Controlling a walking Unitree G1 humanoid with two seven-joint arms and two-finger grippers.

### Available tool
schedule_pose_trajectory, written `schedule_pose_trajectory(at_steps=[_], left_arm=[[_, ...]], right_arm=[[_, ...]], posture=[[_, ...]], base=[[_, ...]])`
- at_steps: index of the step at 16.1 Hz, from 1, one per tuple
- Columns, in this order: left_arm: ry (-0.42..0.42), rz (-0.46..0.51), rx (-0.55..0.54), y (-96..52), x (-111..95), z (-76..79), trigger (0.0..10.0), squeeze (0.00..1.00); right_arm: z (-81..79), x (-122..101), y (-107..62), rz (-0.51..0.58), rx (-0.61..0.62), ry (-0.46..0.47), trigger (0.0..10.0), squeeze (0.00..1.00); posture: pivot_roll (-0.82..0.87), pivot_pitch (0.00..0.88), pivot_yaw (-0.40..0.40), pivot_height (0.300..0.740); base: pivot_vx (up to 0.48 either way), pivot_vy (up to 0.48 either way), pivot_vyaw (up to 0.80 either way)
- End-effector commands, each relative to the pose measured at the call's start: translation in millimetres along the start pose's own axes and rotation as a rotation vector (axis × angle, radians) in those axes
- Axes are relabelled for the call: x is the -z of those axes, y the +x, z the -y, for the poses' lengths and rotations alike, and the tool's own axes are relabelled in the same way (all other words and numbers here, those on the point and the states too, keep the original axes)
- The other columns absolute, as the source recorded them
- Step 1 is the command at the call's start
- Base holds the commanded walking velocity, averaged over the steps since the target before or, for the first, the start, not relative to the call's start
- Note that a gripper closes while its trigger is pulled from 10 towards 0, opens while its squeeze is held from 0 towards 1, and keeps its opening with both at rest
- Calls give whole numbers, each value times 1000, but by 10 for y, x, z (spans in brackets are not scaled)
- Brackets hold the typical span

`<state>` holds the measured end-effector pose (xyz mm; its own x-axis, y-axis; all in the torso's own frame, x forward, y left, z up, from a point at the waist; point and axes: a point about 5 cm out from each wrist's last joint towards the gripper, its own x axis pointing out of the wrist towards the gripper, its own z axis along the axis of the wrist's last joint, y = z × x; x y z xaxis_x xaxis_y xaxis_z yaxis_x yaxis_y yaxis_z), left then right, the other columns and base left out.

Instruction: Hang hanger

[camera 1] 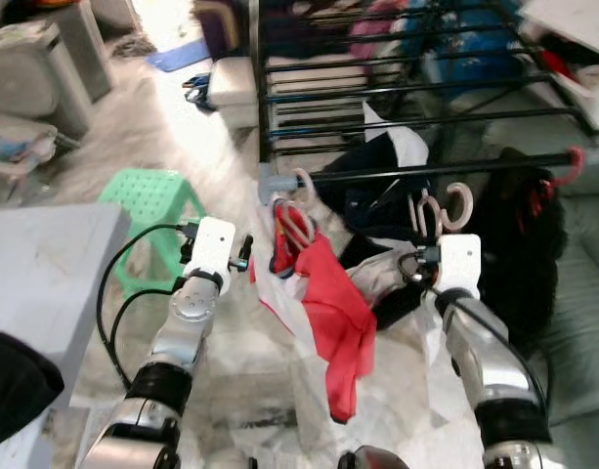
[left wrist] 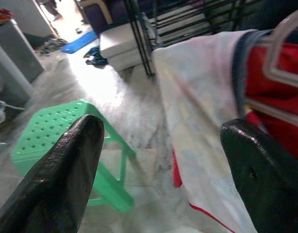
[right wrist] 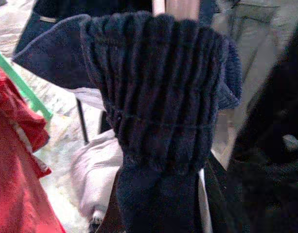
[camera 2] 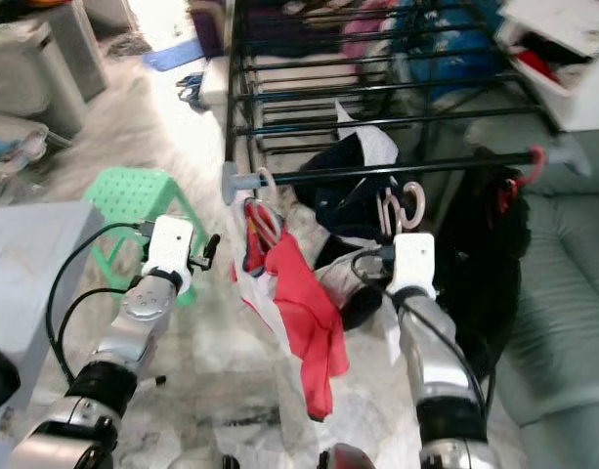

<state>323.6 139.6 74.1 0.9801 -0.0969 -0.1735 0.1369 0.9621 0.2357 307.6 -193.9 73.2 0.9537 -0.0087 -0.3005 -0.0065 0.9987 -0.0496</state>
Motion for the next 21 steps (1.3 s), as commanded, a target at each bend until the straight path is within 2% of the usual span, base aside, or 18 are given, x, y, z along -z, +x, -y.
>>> schedule_pose_trajectory(at_steps=[1,5,6,8,9,10,11,12,13,16,19,20,21], left_arm=[[-4,-18,4,-41,38,-44,10000,0],[-93,-68,30,-164,68,-55,10000,0],[-61,-48,34,-209,72,-65,10000,0],[-75,-74,38,-238,107,-82,10000,0],[-91,-95,46,-248,110,-85,10000,0],[-127,-116,77,-253,96,-76,10000,0],[-128,-116,81,-255,91,-76,10000,0],[-125,-98,103,-253,42,-77,10000,0],[-123,-91,98,-242,10,-105,10000,0],[-120,-111,84,-259,24,-194,10000,0],[-129,-113,82,-269,21,-207,10000,0],[-135,-106,87,-269,3,-190,10000,0],[-135,-101,84,-266,8,-185,10000,0]], right_arm=[[15,-110,84,19,-3,-7,10000,0],[148,-391,350,17,24,8,10000,0],[146,-468,402,25,34,8,10000,0],[102,-495,460,-8,36,19,10000,0],[65,-467,485,-41,24,15,10000,0],[18,-385,502,-92,-1,62,10000,0],[11,-372,504,-99,-7,73,10000,0],[23,-195,490,-178,20,138,10000,0],[13,-98,472,-220,17,156,10000,0],[40,38,441,-280,39,185,10000,0],[86,72,428,-282,61,183,10000,0],[116,93,415,-259,76,201,10000,1000],[123,101,408,-238,82,182,10000,1000]], posture=[[30,37,12,740],[89,53,-22,740],[96,51,-21,740],[98,53,-18,740],[103,55,-17,740],[108,53,-17,740],[108,53,-17,740],[136,39,-33,740],[145,37,-36,740],[151,32,-40,740],[146,30,-31,740],[136,22,-21,740],[120,15,-7,740]], base=[[0,0,0],[0,0,0],[0,0,0],[0,0,0],[0,0,0],[0,0,0],[0,0,0],[0,0,0],[0,0,0],[0,0,0],[0,0,0],[0,0,0],[0,0,0]])
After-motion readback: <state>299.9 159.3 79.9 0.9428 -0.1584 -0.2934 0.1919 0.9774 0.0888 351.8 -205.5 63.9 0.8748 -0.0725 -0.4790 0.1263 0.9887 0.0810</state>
